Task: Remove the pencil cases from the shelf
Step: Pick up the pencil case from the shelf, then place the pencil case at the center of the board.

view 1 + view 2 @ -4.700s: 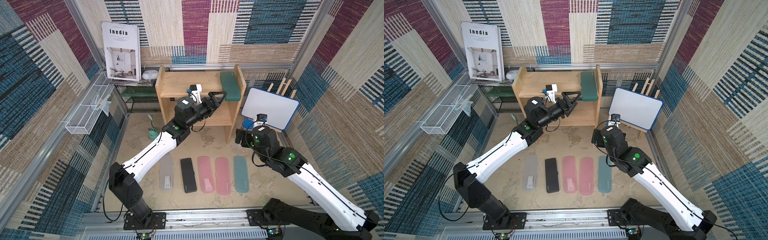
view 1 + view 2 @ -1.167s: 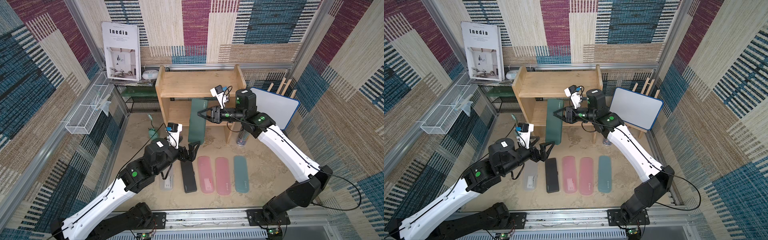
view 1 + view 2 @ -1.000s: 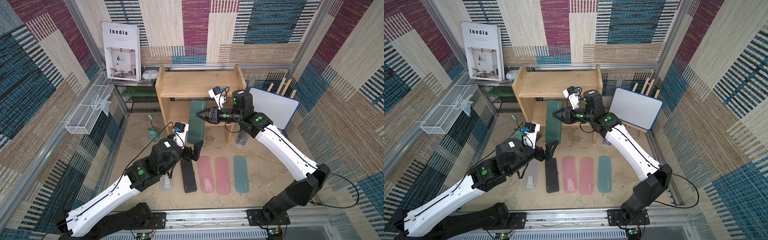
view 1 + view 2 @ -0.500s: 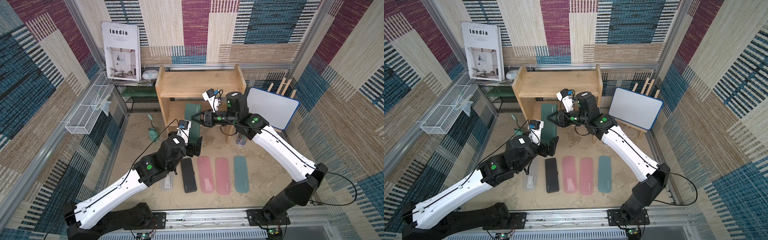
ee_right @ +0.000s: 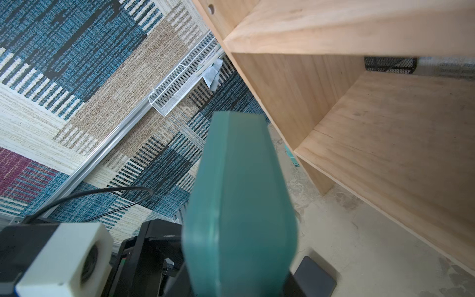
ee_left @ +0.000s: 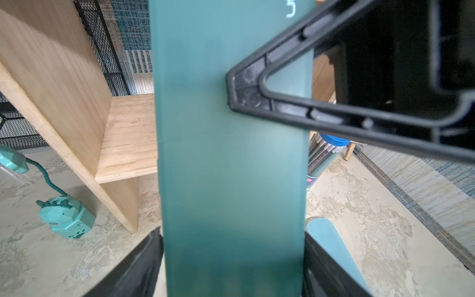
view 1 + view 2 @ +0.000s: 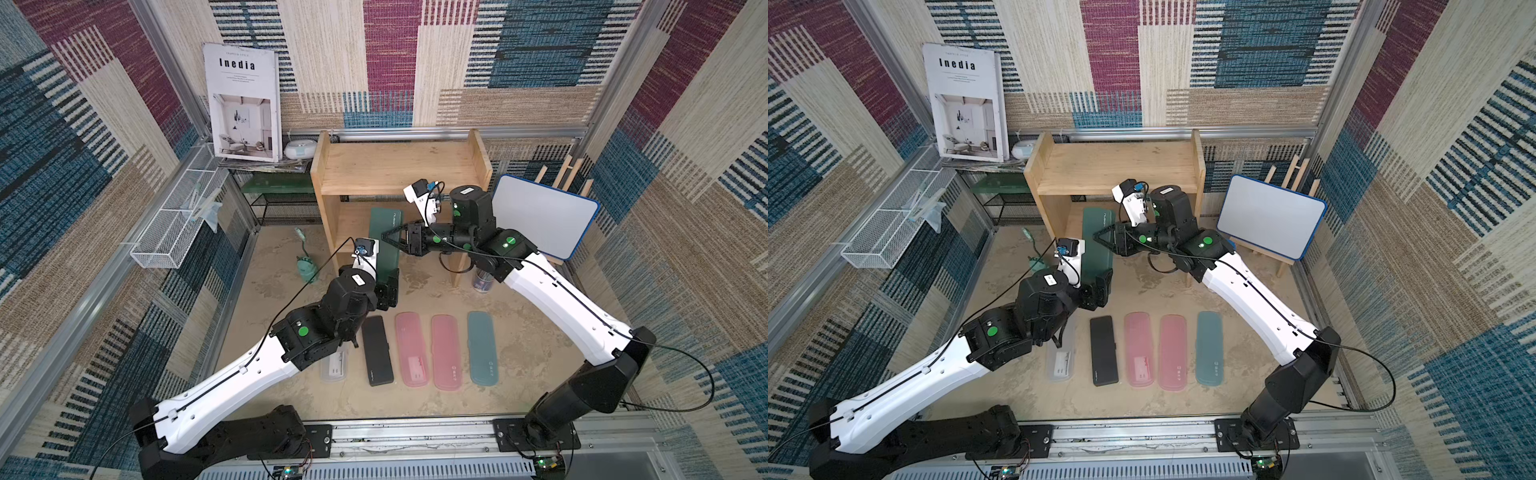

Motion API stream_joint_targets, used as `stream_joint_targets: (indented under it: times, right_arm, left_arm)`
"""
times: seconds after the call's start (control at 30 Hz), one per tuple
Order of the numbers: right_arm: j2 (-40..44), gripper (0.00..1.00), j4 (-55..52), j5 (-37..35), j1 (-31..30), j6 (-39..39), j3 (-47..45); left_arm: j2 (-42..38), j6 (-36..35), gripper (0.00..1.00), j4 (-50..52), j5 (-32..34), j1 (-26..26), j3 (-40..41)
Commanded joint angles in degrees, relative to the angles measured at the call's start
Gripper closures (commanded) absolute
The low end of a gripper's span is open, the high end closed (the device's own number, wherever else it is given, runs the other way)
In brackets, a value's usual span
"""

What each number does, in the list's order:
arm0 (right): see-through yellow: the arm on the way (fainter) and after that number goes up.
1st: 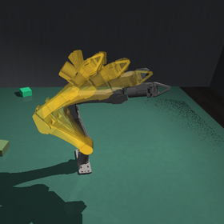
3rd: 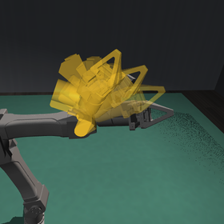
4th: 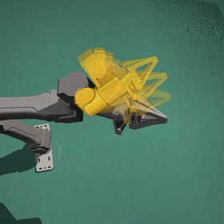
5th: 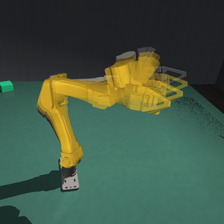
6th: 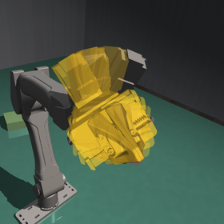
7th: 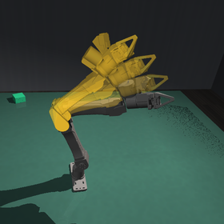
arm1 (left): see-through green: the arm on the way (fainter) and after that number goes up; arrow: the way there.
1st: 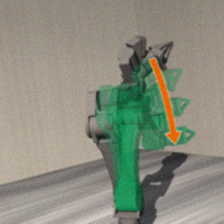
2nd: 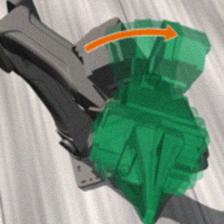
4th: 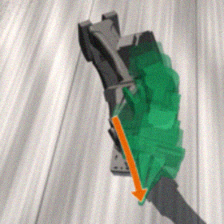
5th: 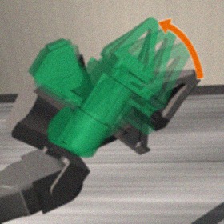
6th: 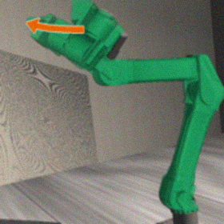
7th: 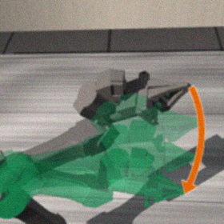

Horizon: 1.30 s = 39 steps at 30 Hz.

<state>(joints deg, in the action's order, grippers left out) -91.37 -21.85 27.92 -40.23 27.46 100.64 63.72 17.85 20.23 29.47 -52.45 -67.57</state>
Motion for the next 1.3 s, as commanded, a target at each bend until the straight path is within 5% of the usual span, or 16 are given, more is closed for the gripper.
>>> stream_joint_targets:
  times: [0.0,0.23,0.4,0.63,0.8,1.0,1.13,1.27]
  right_arm:
    - [0.6,0.89,1.2,1.4,-0.2,0.2,0.3]
    - [0.6,0.88,1.8,2.3,-0.2,0.1,-0.6]
    - [1.0,0.7,3.0,2.8,-0.2,0.2,-2.4]
    - [2.3,0.02,4.6,0.8,-0.1,0.4,-5.5]
    - [5.1,0.01,4.6,-3.1,1.4,-0.5,-9.3]
    - [8.3,0.01,3.0,-3.7,4.3,-3.0,-13.5]
    - [10.1,0.01,2.6,-2.3,4.8,-4.2,-16.5]
    - [11.6,0.01,4.1,-0.5,5.0,-3.9,-20.4]
  left_arm:
    - [0.3,0.3,0.23,0.2,0.8,0.1,-0.5]
    - [0.2,0.5,0.31,1.8,1.1,0.2,-1.0]
    - [-1.2,1.1,0.36,3.1,1.9,0.2,-0.2]
    - [-4.5,2.5,0.38,9.8,6.4,0.2,1.8]
    - [-9.7,7.8,0.38,21.2,9.3,0.2,4.4]
    - [-16.4,23.0,0.38,42.4,11.1,0.4,7.0]
    - [-17.6,32.1,0.38,52.6,8.2,4.2,7.2]
    - [-16.4,33.5,0.35,54.1,3.0,9.4,9.9]
